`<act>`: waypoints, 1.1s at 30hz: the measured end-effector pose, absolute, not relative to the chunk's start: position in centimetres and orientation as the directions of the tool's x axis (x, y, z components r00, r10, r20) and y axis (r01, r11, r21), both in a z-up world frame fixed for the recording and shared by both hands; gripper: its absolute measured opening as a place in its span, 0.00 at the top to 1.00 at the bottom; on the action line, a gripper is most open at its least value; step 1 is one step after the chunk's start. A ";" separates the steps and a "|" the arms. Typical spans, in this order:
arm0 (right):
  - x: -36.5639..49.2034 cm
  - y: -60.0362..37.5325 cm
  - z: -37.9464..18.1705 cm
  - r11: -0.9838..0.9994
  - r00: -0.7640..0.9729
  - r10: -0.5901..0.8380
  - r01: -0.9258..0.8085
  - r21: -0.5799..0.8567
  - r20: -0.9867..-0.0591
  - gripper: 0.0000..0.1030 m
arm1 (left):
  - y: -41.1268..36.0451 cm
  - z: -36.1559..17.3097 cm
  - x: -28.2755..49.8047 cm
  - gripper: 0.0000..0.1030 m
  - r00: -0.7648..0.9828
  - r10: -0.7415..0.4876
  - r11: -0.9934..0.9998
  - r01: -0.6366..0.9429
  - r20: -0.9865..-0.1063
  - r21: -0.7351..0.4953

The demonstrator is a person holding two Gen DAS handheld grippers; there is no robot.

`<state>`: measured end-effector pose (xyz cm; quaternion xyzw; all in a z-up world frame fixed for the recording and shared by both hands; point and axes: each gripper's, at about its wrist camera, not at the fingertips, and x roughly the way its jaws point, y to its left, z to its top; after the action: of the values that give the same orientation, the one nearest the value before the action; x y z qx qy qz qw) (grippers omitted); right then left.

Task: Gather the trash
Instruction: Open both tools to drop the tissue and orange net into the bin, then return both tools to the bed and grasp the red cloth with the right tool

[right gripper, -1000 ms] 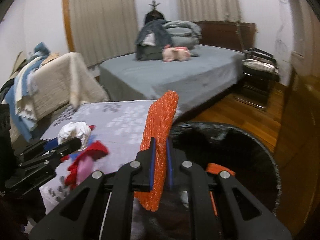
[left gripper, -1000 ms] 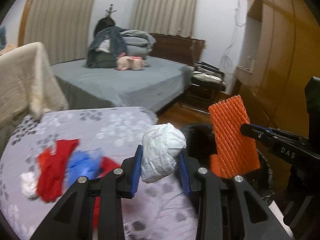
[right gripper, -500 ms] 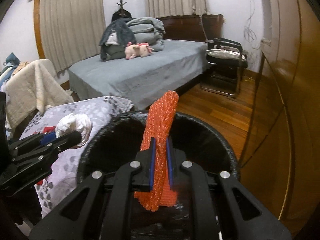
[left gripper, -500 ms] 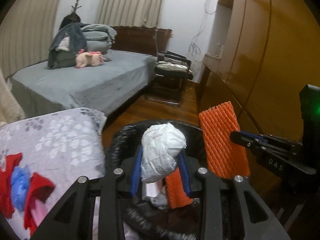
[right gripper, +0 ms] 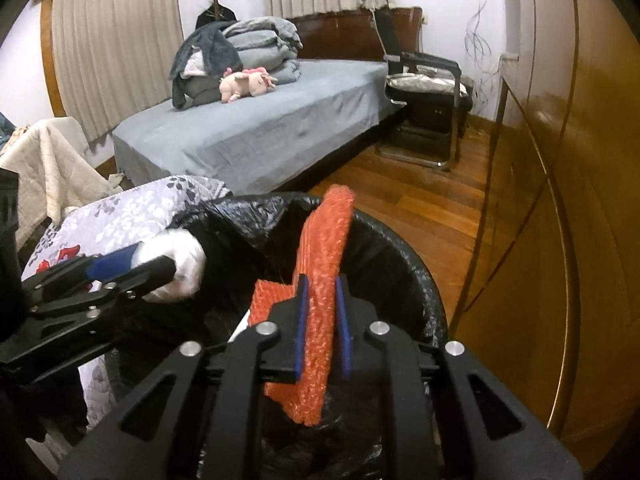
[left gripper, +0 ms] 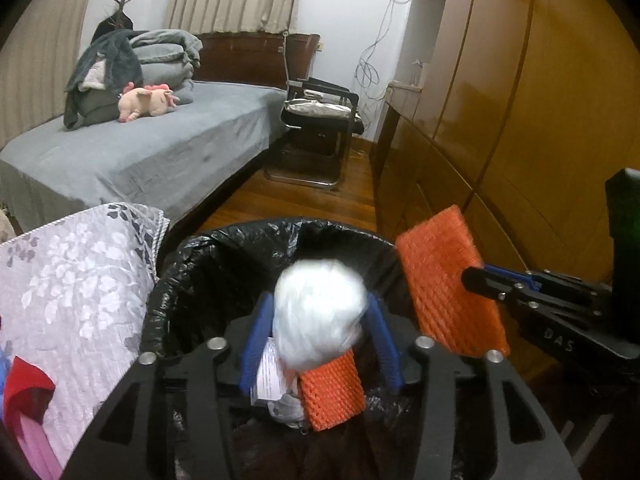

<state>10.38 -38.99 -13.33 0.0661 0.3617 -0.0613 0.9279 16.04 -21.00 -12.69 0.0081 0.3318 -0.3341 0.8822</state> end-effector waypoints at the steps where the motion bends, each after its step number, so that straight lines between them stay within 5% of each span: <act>1: 10.4 -39.0 -13.4 0.983 0.728 -0.067 0.163 0.078 -0.682 0.82 | -20.8 -12.7 16.0 0.44 0.559 -0.582 0.778 0.593 -0.590 -0.206; 5: 10.4 -38.6 -13.3 0.983 0.732 -0.075 0.169 0.074 -0.677 0.57 | -19.7 -12.1 15.7 0.32 0.577 -0.576 0.789 0.577 -0.580 -0.210; 8: 10.2 -37.9 -12.7 0.978 0.739 -0.111 0.199 0.057 -0.665 0.20 | -18.0 -11.5 15.4 0.24 0.599 -0.560 0.805 0.556 -0.572 -0.206; 9: 10.1 -37.5 -12.3 0.978 0.747 -0.123 0.203 0.048 -0.654 0.16 | -17.6 -11.3 15.4 0.22 0.608 -0.554 0.811 0.548 -0.569 -0.203; 17: 10.2 -34.2 -10.1 0.989 0.799 -0.074 0.136 0.059 -0.596 0.08 | -11.0 -9.2 14.3 0.09 0.719 -0.444 0.889 0.429 -0.535 -0.162; 33: 13.0 -22.5 -9.4 0.992 0.801 0.123 -0.095 0.078 -0.585 0.07 | 4.3 -9.6 11.6 0.08 0.831 -0.144 0.989 0.108 -0.537 -0.098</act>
<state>13.01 -22.51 -9.41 0.0224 0.3099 0.0574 0.9488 11.58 4.28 -9.63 -0.0320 0.2829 -0.0659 0.9564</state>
